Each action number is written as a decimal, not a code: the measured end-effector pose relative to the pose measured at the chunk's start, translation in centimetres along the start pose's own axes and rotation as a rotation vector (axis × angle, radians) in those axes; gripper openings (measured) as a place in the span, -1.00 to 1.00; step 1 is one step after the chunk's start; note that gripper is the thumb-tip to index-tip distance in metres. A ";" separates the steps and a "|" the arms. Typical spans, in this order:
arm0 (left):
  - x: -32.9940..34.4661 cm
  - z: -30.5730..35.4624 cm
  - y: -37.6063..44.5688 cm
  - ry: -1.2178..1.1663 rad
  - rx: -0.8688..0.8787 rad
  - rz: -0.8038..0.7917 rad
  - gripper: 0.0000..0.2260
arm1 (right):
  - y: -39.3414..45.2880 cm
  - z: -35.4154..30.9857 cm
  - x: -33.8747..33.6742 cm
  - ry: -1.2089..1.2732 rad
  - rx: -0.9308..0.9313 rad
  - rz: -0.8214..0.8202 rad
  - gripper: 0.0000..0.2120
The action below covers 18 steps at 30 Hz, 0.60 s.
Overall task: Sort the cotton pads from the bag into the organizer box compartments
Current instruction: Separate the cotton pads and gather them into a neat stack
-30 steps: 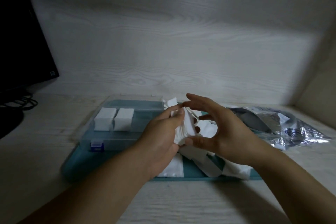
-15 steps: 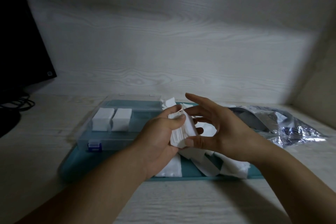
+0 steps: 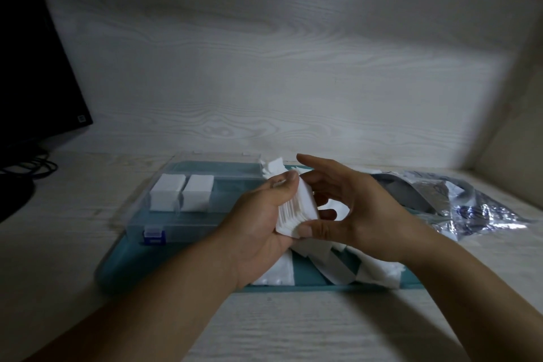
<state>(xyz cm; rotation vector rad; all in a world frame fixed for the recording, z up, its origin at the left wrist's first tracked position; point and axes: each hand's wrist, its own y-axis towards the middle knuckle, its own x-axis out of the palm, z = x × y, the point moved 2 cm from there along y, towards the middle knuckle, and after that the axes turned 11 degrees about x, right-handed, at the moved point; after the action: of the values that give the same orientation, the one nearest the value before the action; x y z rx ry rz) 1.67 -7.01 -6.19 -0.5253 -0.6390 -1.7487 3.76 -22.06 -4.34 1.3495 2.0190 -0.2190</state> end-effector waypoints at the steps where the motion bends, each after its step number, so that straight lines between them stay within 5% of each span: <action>1: 0.0 -0.1 0.0 0.013 0.005 -0.006 -0.66 | 0.0 0.0 0.0 0.002 0.002 -0.005 -0.10; 18: -0.5 -0.3 0.3 0.071 0.057 -0.088 -0.47 | -0.2 -0.2 -0.3 0.013 0.001 -0.069 -0.14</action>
<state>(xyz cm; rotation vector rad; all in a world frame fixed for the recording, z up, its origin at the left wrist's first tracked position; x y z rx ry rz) 2.07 -6.91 -6.69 -0.3988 -0.6687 -1.8183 3.56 -22.26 -4.00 1.2862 2.0783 -0.2429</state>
